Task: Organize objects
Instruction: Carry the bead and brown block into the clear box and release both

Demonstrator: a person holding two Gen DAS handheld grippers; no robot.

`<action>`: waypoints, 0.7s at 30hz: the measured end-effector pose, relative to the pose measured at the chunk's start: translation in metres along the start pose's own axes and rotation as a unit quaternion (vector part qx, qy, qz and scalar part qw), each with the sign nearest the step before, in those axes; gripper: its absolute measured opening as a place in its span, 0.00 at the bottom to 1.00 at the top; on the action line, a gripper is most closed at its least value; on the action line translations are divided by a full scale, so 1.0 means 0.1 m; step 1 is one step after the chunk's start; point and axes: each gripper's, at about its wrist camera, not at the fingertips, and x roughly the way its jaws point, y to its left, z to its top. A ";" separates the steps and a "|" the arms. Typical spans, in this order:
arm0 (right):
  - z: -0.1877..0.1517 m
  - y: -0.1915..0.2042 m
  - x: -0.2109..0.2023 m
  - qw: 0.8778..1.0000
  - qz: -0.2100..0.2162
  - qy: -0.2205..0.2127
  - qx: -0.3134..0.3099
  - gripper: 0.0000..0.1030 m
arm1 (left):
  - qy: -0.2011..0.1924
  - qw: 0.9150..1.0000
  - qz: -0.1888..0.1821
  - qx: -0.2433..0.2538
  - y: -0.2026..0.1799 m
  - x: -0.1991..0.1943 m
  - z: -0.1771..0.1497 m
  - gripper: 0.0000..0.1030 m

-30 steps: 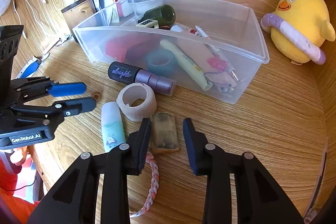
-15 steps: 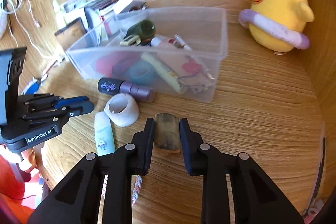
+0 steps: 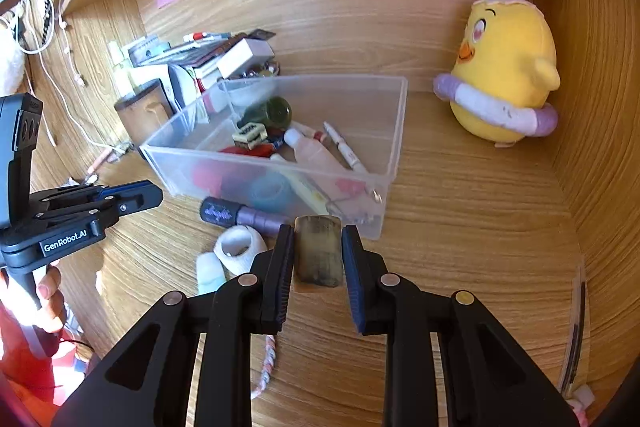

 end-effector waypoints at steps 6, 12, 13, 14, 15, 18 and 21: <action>0.08 0.04 -0.06 1.000 0.015 -0.015 0.008 0.21 | -0.022 1.000 0.000 -0.006 -0.01 -0.07 0.12 0.13; 0.25 0.09 -0.15 0.999 0.013 -0.041 -0.001 0.21 | -0.035 0.999 -0.008 -0.004 -0.01 -0.08 0.27 0.13; 0.28 0.09 -0.15 0.999 0.010 -0.045 -0.001 0.21 | -0.037 0.999 -0.009 -0.005 0.00 -0.07 0.30 0.13; 0.31 0.09 -0.16 0.999 0.005 -0.050 -0.002 0.21 | -0.038 0.999 -0.010 -0.005 0.00 -0.06 0.32 0.13; 0.34 0.09 -0.16 0.998 0.002 -0.056 -0.002 0.21 | -0.038 0.999 -0.011 -0.005 0.00 -0.05 0.35 0.13; 0.42 0.09 -0.13 0.998 0.002 -0.061 -0.003 0.21 | -0.037 0.999 -0.012 -0.006 0.01 -0.01 0.40 0.13; 0.50 0.08 -0.06 0.998 -0.003 -0.062 -0.001 0.21 | -0.037 0.999 -0.012 -0.003 0.01 0.05 0.45 0.13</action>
